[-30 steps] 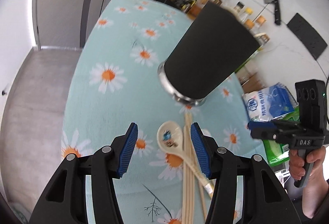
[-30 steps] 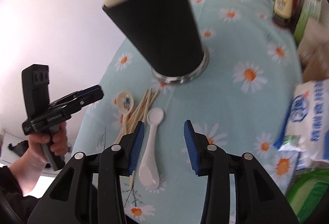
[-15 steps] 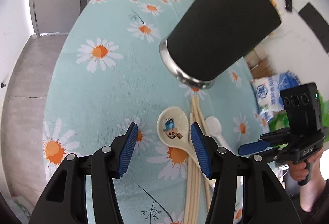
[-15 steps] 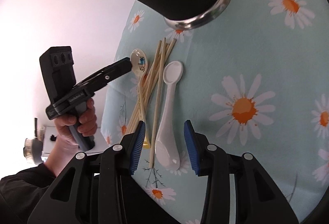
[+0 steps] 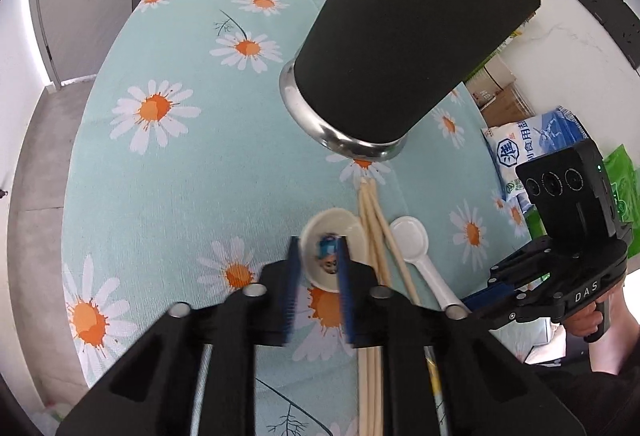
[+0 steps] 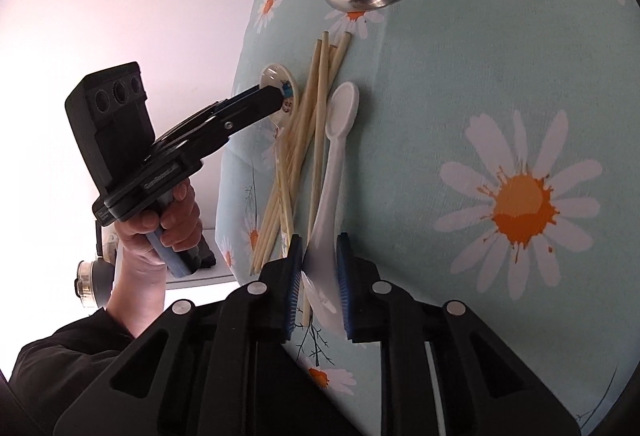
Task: Organize utensils
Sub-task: 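Lift the ceramic spoon with the left tool while the right tool lifts the plastic spoon over the holder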
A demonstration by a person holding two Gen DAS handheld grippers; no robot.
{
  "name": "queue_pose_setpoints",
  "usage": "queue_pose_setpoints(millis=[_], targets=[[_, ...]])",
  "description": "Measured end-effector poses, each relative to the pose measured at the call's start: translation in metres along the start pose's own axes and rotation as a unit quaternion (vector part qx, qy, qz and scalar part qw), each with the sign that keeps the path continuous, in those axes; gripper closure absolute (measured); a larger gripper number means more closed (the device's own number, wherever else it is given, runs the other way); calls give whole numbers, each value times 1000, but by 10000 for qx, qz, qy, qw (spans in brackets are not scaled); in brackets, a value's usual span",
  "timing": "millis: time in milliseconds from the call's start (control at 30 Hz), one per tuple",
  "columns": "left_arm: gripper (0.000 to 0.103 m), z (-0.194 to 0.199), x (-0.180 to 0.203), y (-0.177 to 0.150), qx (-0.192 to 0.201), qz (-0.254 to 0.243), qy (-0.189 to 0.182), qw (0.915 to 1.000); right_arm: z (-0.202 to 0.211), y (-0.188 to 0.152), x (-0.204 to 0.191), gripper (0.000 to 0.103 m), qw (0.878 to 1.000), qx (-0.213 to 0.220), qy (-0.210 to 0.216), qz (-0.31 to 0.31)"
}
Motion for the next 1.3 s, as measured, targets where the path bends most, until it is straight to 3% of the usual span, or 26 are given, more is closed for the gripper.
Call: queue_pose_setpoints(millis=[33,200,633,1000,1300], targets=[[96,0,0,0,2,-7,38,10000,1,1,2,85,10000,21,47,-38],[97,-1,-4,0,3,10,36,10000,14,-3,6,89,9996,140,218,-121],[100,30,6,2,428,22,-19,9991,40,-16,-10,90,9980,584,94,223],[100,90,33,11,1356,-225,269,9901,79,-22,-60,90,9847,1348,-70,1097],[100,143,55,29,2122,-584,434,9745,104,-16,-106,90,9640,1913,-181,1837]])
Point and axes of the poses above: each gripper's, at about its wrist camera, not at the fingertips, and z roughly against the way its jaws point, x to its right, y to its top, the point moved 3 cm from there along -z, roughly the way its jaws point, and after that the axes turned 8 degrees about y, right-handed, at the moved point
